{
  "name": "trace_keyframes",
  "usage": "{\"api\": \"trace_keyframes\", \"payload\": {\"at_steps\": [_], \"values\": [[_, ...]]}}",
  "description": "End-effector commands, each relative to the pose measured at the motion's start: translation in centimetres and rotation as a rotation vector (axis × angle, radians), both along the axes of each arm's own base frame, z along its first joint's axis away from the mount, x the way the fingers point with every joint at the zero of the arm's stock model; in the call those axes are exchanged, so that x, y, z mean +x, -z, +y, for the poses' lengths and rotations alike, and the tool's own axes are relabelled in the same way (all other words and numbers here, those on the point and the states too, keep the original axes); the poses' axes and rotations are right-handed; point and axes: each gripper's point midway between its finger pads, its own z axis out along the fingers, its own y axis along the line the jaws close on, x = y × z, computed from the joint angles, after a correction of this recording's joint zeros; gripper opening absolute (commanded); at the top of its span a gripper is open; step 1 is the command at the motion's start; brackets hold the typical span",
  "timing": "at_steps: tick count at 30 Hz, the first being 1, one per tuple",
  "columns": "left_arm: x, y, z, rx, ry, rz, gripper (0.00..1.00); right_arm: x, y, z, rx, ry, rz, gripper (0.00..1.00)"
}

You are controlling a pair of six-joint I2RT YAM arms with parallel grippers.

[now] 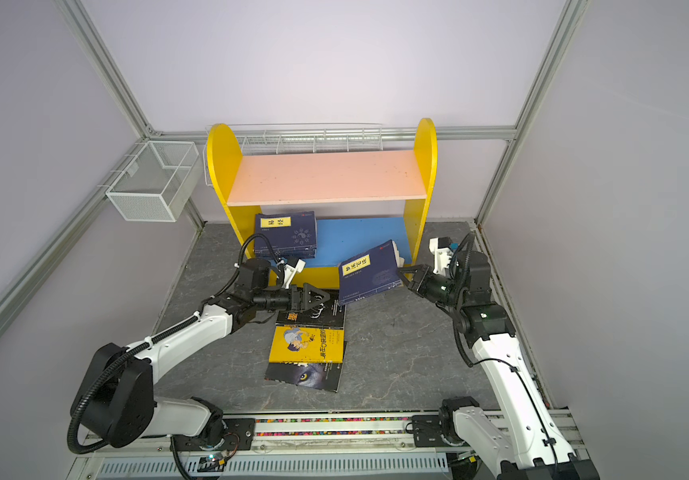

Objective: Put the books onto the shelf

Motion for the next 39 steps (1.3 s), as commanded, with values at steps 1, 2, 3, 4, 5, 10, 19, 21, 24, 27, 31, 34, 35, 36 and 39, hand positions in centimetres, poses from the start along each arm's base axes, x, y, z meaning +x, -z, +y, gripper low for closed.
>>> {"api": "trace_keyframes", "payload": {"at_steps": [1,2,3,4,5,10,19,21,24,27,31,34,35,36,39], "values": [[-1.8,-5.9,-1.1,-0.233,0.112,-0.053,1.0,0.4,-3.9,1.2,0.067,-0.03,-0.102,0.06],[-1.9,-6.4,-1.1,-0.256,0.115,-0.06,1.0,0.5,-4.2,1.5,0.071,-0.035,-0.112,0.06],[-1.9,-6.8,-1.1,-0.272,0.116,-0.067,1.0,0.7,-4.2,1.8,0.075,-0.038,-0.116,0.06],[-1.8,-7.0,-1.2,-0.277,0.119,-0.068,1.0,1.0,-4.3,1.9,0.081,-0.032,-0.121,0.06],[-1.7,-7.0,-1.3,-0.277,0.12,-0.066,1.0,0.8,-4.5,2.6,0.088,-0.05,-0.127,0.06],[-1.1,-7.3,-1.7,-0.286,0.126,-0.063,0.96,1.4,-5.2,4.0,0.11,-0.056,-0.155,0.06],[-0.4,-7.4,-2.3,-0.308,0.141,-0.039,0.86,2.1,-6.8,4.6,0.139,-0.053,-0.209,0.06],[-0.5,-7.1,-2.2,-0.304,0.141,-0.03,0.86,2.1,-7.0,4.5,0.125,-0.051,-0.214,0.06],[-0.8,-6.2,-2.0,-0.287,0.132,-0.015,0.86,2.1,-7.2,4.3,0.098,-0.045,-0.227,0.06],[-1.1,-5.7,-1.7,-0.271,0.127,-0.005,0.87,2.2,-7.3,4.2,0.09,-0.041,-0.237,0.06],[-1.2,-6.1,-1.5,-0.28,0.115,-0.025,0.89,2.3,-7.5,4.6,0.118,-0.058,-0.241,0.06],[-1.1,-7.2,-1.7,-0.317,0.131,-0.05,0.89,2.3,-7.3,4.9,0.141,-0.07,-0.237,0.06],[-1.2,-7.8,-1.7,-0.335,0.141,-0.059,0.89,2.3,-7.1,5.0,0.148,-0.068,-0.234,0.06],[-1.2,-8.3,-1.8,-0.352,0.151,-0.065,0.89,2.3,-7.2,5.1,0.159,-0.074,-0.241,0.06],[-1.0,-8.5,-2.2,-0.37,0.173,-0.057,0.88,2.2,-7.4,5.7,0.182,-0.084,-0.245,0.06]]}}
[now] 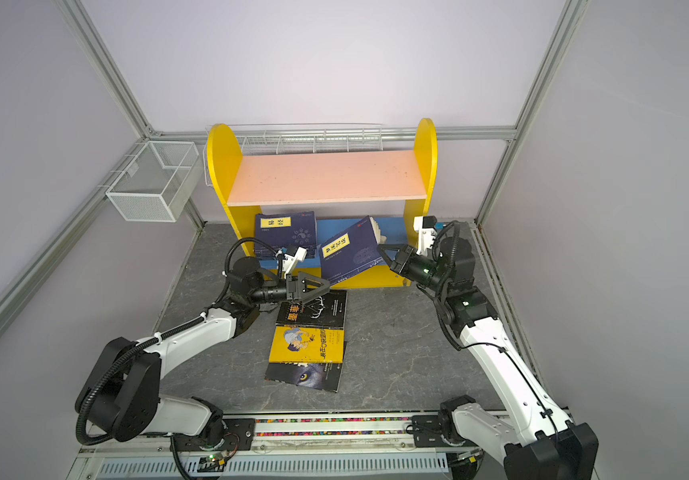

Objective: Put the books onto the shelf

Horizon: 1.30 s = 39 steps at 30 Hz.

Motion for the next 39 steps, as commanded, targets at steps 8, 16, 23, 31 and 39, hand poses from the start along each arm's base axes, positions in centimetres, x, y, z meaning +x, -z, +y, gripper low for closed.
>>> {"api": "trace_keyframes", "payload": {"at_steps": [8,16,23,31,39], "values": [[0.9,-1.7,-0.6,-0.082,0.019,0.007,0.79,-1.2,-1.7,1.9,0.064,-0.071,-0.066,0.06],[1.4,-2.8,-0.7,-0.085,0.002,-0.035,0.49,-2.7,3.7,0.8,-0.091,-0.044,0.027,0.06],[1.6,-2.5,-0.3,-0.038,-0.048,-0.085,0.0,-2.8,6.4,-0.6,-0.187,0.017,0.083,0.2],[0.3,-2.7,1.0,0.042,-0.096,-0.189,0.0,-1.7,6.8,-1.6,-0.225,0.054,0.108,0.75],[-0.1,-2.8,1.4,0.051,-0.115,-0.21,0.0,-2.8,4.5,2.3,-0.106,-0.167,0.027,0.59]]}}
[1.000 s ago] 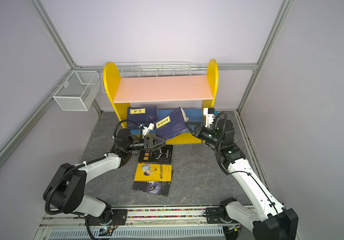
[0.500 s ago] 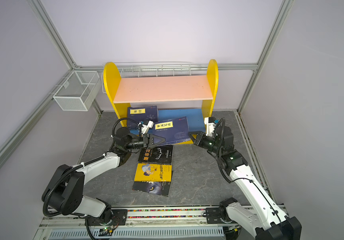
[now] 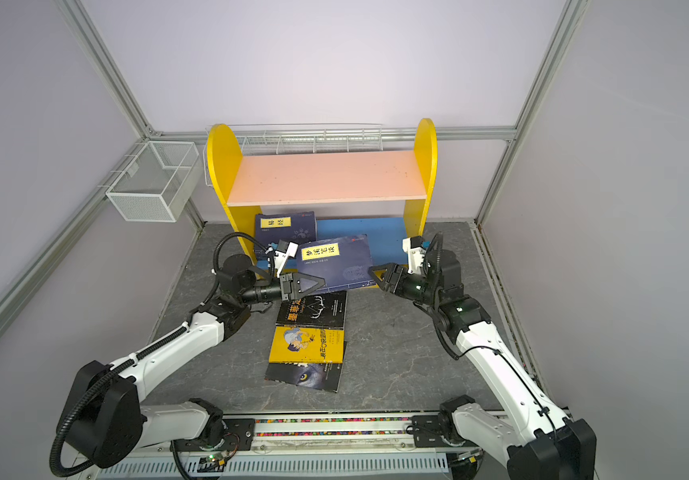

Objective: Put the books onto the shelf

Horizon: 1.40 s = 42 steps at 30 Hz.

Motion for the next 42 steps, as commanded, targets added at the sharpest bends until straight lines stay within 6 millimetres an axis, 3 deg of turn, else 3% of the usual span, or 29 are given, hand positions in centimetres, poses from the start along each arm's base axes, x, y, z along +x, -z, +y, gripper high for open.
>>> {"api": "trace_keyframes", "payload": {"at_steps": [1,4,7,18,24,27,34,42], "values": [[-0.1,-0.8,0.2,-0.006,-0.014,-0.063,0.0,-0.9,-3.0,1.8,0.076,-0.112,-0.089,0.57],[-0.2,-0.9,0.2,-0.01,-0.012,-0.068,0.0,-1.1,-3.2,2.4,0.109,-0.139,-0.085,0.47],[-0.2,-0.9,0.3,-0.014,-0.017,-0.076,0.0,-1.4,-2.9,3.0,0.123,-0.163,-0.071,0.44],[-0.7,-1.7,0.7,-0.038,-0.023,-0.107,0.0,0.1,-0.3,1.7,0.054,-0.052,-0.03,0.5],[-0.9,-2.0,0.8,-0.043,-0.028,-0.117,0.0,0.1,-0.2,2.3,0.074,-0.091,-0.02,0.49],[-0.9,-2.1,0.9,-0.039,-0.033,-0.128,0.0,0.0,1.6,1.9,0.045,-0.068,0.017,0.5],[-0.9,-2.3,1.3,-0.024,-0.052,-0.148,0.0,0.3,2.7,1.3,0.021,-0.04,0.041,0.52],[-0.8,-1.9,1.2,-0.022,-0.049,-0.137,0.0,-0.8,-0.7,4.2,0.14,-0.191,-0.044,0.44]]}}
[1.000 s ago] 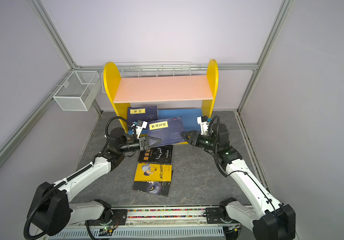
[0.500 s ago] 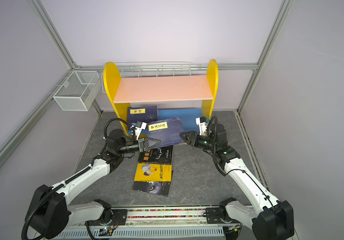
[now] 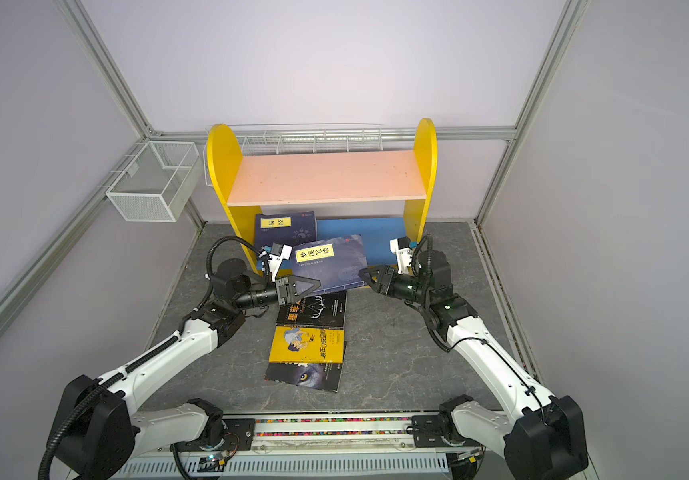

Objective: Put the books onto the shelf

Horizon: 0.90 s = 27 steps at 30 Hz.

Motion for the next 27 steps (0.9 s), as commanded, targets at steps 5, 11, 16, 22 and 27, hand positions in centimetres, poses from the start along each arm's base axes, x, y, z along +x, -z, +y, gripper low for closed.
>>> {"api": "trace_keyframes", "payload": {"at_steps": [5,11,16,22,27], "values": [[-0.4,-1.5,0.0,-0.036,0.011,-0.079,0.0,-0.8,-3.3,1.9,0.111,-0.095,-0.07,0.3],[0.7,-0.1,0.6,0.014,-0.071,-0.045,0.17,-0.3,-3.4,0.9,0.065,-0.017,-0.105,0.11],[4.4,0.3,4.7,0.013,-0.363,0.011,0.83,1.7,-3.6,0.1,0.061,0.094,-0.127,0.07],[6.5,2.2,17.0,0.118,-0.99,0.091,0.92,4.7,-5.9,1.6,0.112,0.127,-0.191,0.06],[2.7,4.4,25.6,0.384,-1.38,0.205,0.94,6.6,-7.0,4.4,0.139,0.124,-0.23,0.06]]}}
